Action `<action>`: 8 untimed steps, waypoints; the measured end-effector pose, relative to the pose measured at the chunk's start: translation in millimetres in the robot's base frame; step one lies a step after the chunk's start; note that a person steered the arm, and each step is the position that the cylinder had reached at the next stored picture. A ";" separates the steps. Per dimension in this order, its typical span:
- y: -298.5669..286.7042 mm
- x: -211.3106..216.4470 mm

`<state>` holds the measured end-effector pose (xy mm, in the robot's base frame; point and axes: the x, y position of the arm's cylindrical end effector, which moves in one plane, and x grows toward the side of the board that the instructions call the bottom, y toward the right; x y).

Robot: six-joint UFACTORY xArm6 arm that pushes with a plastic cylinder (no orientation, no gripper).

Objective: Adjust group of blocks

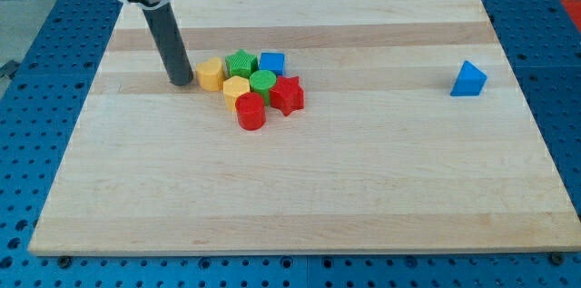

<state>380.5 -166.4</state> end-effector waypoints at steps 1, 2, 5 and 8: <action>17.9 -0.1; 29.9 -0.1; -8.8 -49.8; 58.5 -45.0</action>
<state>335.5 -107.9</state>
